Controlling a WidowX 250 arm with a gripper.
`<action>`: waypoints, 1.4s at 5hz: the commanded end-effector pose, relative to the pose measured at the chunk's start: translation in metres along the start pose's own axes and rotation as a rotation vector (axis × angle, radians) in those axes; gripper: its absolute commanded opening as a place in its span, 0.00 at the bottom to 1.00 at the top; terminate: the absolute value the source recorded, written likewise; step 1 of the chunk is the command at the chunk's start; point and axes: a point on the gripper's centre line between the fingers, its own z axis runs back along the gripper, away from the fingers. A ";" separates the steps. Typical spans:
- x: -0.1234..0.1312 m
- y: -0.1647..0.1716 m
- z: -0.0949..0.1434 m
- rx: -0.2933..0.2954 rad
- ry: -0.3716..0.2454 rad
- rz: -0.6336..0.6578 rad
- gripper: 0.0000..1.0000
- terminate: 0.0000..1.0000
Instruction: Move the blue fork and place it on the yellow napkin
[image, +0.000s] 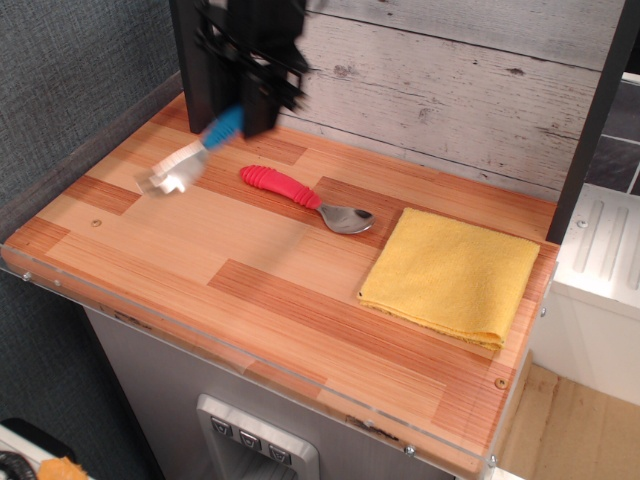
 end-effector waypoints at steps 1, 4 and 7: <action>0.007 -0.054 0.020 -0.016 -0.149 0.108 0.00 0.00; 0.021 -0.124 -0.001 -0.123 -0.152 0.211 0.00 0.00; 0.033 -0.154 -0.031 -0.140 -0.188 0.295 0.00 0.00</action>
